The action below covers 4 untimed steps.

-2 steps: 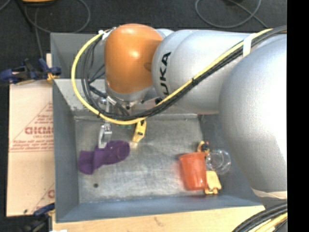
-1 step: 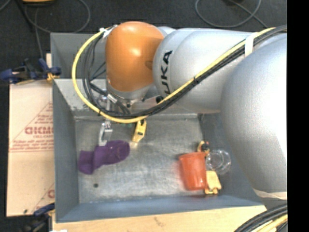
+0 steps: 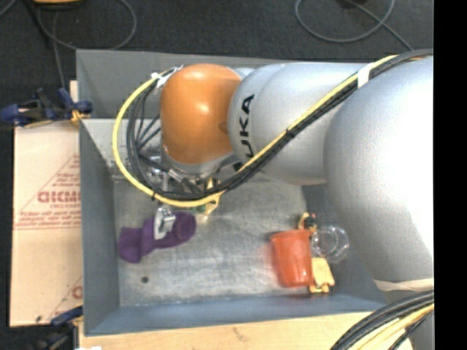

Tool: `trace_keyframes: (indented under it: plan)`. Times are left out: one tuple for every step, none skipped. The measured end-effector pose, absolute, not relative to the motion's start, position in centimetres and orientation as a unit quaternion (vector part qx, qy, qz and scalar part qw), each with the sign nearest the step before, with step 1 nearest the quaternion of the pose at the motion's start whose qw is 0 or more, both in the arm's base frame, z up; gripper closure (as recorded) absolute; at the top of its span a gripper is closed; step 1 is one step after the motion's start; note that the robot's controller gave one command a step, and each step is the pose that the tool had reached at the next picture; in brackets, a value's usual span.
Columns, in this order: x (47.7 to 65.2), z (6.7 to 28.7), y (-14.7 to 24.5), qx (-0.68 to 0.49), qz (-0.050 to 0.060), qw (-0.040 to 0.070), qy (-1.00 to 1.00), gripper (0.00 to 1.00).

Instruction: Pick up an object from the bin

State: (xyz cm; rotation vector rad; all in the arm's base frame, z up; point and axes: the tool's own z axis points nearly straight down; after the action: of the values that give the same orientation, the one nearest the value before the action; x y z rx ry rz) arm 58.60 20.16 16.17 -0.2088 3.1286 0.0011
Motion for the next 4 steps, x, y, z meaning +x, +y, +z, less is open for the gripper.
trace_keyframes:
  plan:
    - [56.3, 14.6, 17.2, -0.109, 0.000, 0.001, 0.994, 0.00]
    - [56.0, 12.9, 19.1, -0.191, 0.000, 0.001, 0.982, 0.00]
    - [58.5, 7.5, 18.8, -0.187, 0.001, 0.003, 0.982, 0.00]
    - [58.1, 8.2, 18.9, -0.186, 0.001, 0.002, 0.983, 1.00]
